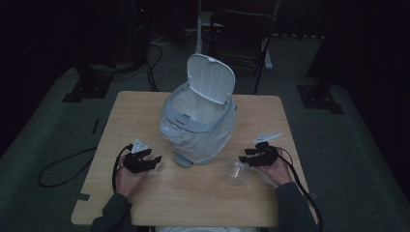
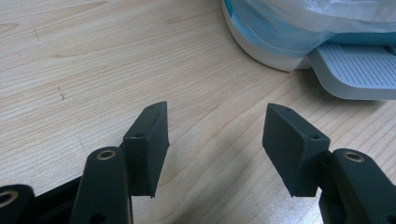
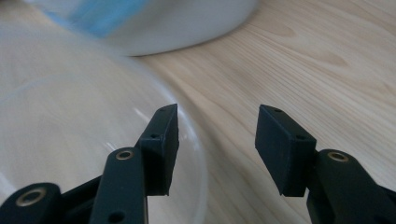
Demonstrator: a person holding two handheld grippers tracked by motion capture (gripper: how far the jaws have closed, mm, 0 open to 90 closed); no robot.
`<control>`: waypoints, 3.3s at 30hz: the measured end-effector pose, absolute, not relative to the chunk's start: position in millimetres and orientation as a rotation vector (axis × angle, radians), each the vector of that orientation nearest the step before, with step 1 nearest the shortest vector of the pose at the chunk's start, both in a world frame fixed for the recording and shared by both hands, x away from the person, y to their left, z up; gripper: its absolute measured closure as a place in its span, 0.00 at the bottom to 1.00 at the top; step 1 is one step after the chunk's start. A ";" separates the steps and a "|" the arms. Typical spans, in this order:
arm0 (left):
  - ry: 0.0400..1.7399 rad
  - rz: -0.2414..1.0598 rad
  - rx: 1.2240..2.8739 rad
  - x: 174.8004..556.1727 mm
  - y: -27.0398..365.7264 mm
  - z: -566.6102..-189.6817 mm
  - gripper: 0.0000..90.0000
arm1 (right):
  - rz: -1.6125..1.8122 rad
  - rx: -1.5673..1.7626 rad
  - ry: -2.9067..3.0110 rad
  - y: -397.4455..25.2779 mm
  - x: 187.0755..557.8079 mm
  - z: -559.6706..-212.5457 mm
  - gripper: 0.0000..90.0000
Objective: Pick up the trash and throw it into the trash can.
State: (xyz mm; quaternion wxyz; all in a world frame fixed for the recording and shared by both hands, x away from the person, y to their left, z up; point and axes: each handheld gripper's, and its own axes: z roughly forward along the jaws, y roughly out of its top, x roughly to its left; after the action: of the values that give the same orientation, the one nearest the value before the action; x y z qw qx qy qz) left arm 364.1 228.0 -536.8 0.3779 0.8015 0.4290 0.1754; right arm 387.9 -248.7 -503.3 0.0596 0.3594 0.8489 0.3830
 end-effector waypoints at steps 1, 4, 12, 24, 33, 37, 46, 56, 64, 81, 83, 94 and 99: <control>1.095 0.449 2.050 364.2 227.9 -536.8 0.47 | 1.174 1.095 2.561 -250.5 387.9 -503.1 0.54; 1.095 0.449 2.051 363.7 227.5 -536.6 0.47 | 1.217 1.086 2.544 -251.8 387.5 -500.1 0.53; 1.094 0.450 2.050 363.7 227.3 -536.5 0.47 | 1.249 1.082 2.461 -252.2 384.3 -491.3 0.52; 1.098 0.451 2.050 363.5 227.0 -536.9 0.46 | 1.320 1.021 2.361 -251.0 374.3 -468.9 0.55; 1.096 0.469 2.074 363.9 224.6 -539.3 0.45 | 1.383 0.956 2.394 -245.9 367.1 -458.4 0.61; 1.093 0.466 2.079 363.9 223.5 -539.8 0.45 | 1.428 0.919 2.409 -241.6 364.4 -454.0 0.62; 1.087 0.476 2.098 364.2 220.3 -541.8 0.43 | 1.335 0.891 2.481 -232.6 365.8 -463.4 0.69; 1.090 0.487 2.112 364.7 219.2 -543.1 0.42 | 1.297 0.907 2.511 -233.9 368.8 -471.7 0.76; 1.092 0.484 2.109 365.1 219.5 -543.4 0.42 | 1.299 0.904 2.499 -241.8 367.2 -468.6 0.91; 1.093 0.485 2.111 365.3 219.1 -543.6 0.41 | 1.240 0.948 2.473 -258.2 365.3 -462.2 0.93; 1.092 0.485 2.112 365.3 219.0 -543.6 0.41 | 1.246 0.969 2.457 -264.1 364.8 -460.1 0.92; 1.091 0.485 2.113 365.4 218.9 -543.6 0.40 | 1.238 0.978 2.416 -272.7 361.1 -452.5 0.93; 1.091 0.485 2.115 365.6 218.8 -543.6 0.40 | 1.237 0.977 2.394 -275.1 359.2 -448.6 0.92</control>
State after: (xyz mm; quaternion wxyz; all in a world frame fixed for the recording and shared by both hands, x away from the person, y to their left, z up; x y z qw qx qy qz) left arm 365.6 218.8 -543.6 0.3489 0.8160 0.4211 0.1873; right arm 359.2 -275.1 -448.6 0.1374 0.3377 0.8273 0.4274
